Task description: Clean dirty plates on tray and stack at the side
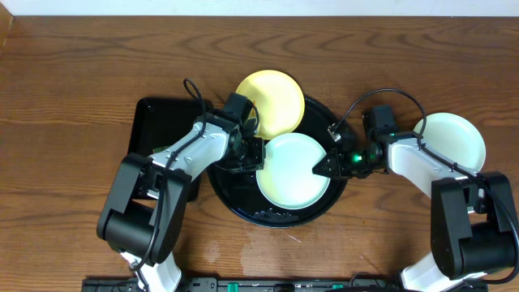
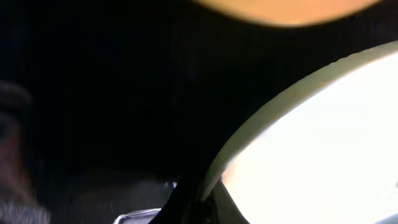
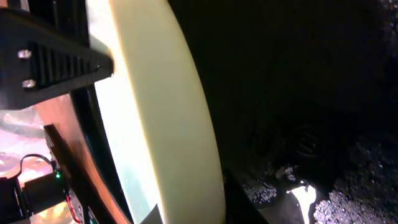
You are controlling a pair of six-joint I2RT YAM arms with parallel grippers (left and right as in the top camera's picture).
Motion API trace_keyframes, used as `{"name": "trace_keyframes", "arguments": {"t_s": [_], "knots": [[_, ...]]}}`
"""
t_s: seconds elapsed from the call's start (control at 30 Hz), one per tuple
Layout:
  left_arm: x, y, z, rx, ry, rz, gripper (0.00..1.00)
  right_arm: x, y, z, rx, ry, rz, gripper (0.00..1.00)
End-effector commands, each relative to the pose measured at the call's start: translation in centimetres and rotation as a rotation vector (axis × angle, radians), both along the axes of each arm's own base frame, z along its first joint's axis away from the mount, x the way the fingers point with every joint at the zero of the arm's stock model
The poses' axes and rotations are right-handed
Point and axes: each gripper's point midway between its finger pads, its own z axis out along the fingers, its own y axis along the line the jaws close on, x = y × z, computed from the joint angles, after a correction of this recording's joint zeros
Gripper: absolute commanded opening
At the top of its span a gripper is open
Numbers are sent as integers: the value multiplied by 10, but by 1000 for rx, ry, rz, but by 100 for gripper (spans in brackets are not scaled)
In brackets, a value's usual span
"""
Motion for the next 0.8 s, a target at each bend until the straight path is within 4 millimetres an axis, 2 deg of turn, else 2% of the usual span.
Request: {"name": "trace_keyframes", "arguments": {"t_s": [0.0,0.13,0.23,0.4,0.57,0.7,0.77], "knots": [[10,-3,27,-17,-49,4,11,9,5,12,-61,-94,56,1],[13,12,72,-38,-135,18,36,25,-9,34,-175,-180,30,1],[15,34,106,-37,-219,51,42,35,-13,54,-231,-267,15,1],[21,97,144,70,-338,208,49,37,-11,77,-282,-370,22,1],[15,154,160,158,-369,343,54,34,-1,84,-284,-403,43,1],[6,180,153,187,-313,408,54,28,17,90,-204,-378,43,1],[3,191,149,199,-296,426,54,31,17,90,-216,-397,41,1]]}}
